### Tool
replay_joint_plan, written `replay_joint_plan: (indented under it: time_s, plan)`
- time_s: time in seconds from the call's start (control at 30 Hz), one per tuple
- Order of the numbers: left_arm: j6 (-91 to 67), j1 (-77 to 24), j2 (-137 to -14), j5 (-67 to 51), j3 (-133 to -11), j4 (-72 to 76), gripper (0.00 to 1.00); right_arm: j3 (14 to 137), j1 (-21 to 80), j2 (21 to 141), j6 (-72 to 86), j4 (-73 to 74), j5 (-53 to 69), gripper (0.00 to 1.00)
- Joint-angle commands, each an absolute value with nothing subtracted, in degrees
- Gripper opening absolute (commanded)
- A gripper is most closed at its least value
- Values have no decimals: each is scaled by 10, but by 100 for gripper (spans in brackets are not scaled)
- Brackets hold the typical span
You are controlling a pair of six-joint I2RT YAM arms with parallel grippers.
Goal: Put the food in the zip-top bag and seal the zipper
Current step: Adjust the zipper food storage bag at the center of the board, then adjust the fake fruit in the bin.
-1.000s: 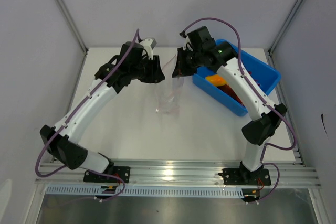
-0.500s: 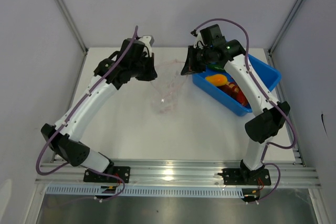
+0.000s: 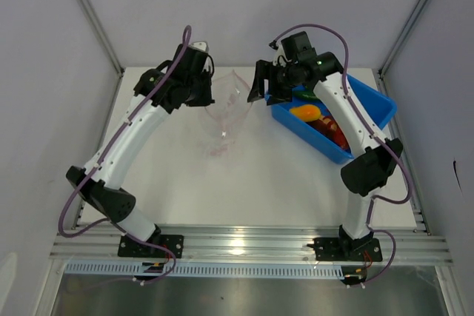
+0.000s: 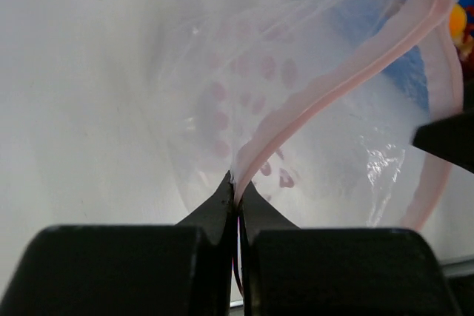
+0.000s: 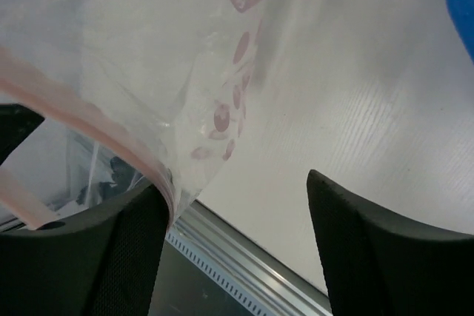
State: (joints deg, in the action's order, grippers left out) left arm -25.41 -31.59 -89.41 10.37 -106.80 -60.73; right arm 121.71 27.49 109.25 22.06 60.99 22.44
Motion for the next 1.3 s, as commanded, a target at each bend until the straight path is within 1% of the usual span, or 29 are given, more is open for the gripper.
replay_joint_plan:
  time_s: [0.0, 0.07, 0.13, 0.17, 0.23, 0.37, 0.43, 0.5, 0.6, 0.67, 0.7, 0.83, 1.07, 1.27]
  plan:
    - [-270, -315, -938, 179, -1132, -673, 1, 1269, 240, 1063, 235, 634, 185, 77]
    - [-272, -316, -950, 187, -1139, -687, 1, 1257, 212, 1052, 249, 646, 169, 87]
    - [-272, -315, -958, 179, -1138, -684, 0, 1241, 164, 1037, 252, 655, 156, 91]
    - [-269, -316, -958, 173, -1136, -674, 0, 1227, 148, 1033, 254, 668, 126, 91]
    - [-267, -316, -956, 157, -1122, -661, 1, 1214, 107, 1021, 254, 680, 106, 92]
    - [-252, -316, -952, 141, -1107, -632, 1, 1181, 82, 1012, 224, 690, 33, 93]
    - [-245, -316, -953, 135, -1106, -619, 1, 1172, 80, 1017, 223, 712, -44, 93]
    - [-235, -315, -954, 130, -1109, -608, 1, 1159, 62, 1023, 252, 734, -74, 91]
    - [-225, -315, -953, 120, -1113, -598, 0, 1123, 18, 1006, 309, 748, -62, 85]
    - [-221, -316, -954, 116, -1111, -595, 1, 1075, 0, 980, 327, 737, -51, 82]
    - [-220, -316, -956, 114, -1109, -592, 1, 1061, -27, 973, 335, 727, -49, 81]
    - [-214, -316, -963, 107, -1110, -591, 1, 1030, -67, 976, 335, 760, -38, 81]
    - [-217, -315, -966, 99, -1105, -590, 1, 929, -74, 940, 370, 708, -11, 78]
    - [-214, -315, -969, 91, -1105, -595, 1, 932, -79, 982, 355, 699, -36, 77]
